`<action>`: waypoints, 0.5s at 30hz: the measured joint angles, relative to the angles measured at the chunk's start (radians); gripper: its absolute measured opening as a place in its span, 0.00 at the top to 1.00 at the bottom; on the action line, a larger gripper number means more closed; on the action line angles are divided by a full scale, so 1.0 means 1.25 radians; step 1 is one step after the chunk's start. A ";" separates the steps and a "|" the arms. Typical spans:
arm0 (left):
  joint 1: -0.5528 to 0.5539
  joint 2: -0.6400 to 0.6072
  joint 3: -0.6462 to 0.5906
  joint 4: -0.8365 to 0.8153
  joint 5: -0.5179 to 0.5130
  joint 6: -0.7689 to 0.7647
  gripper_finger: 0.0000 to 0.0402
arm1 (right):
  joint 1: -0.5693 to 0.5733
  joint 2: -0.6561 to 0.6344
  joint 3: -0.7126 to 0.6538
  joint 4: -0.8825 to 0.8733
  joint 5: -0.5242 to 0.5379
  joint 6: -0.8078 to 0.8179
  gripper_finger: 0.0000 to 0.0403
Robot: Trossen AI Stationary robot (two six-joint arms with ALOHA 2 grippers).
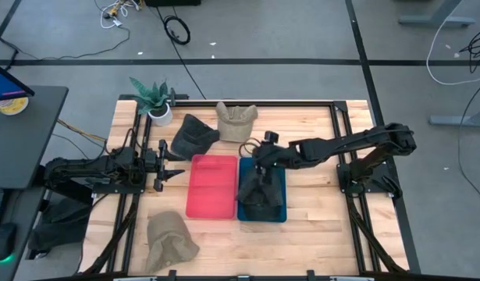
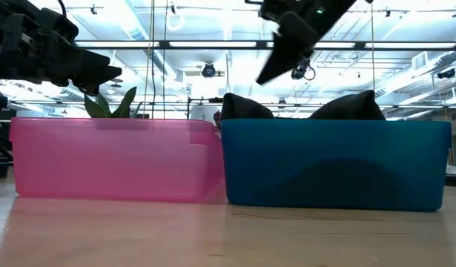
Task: Pick & Place hat
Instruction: Put the top brown cap into the red bin
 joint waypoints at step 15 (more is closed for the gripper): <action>0.000 0.000 0.000 0.001 0.000 0.000 0.51 | -0.052 -0.004 0.000 0.262 0.027 -0.099 0.43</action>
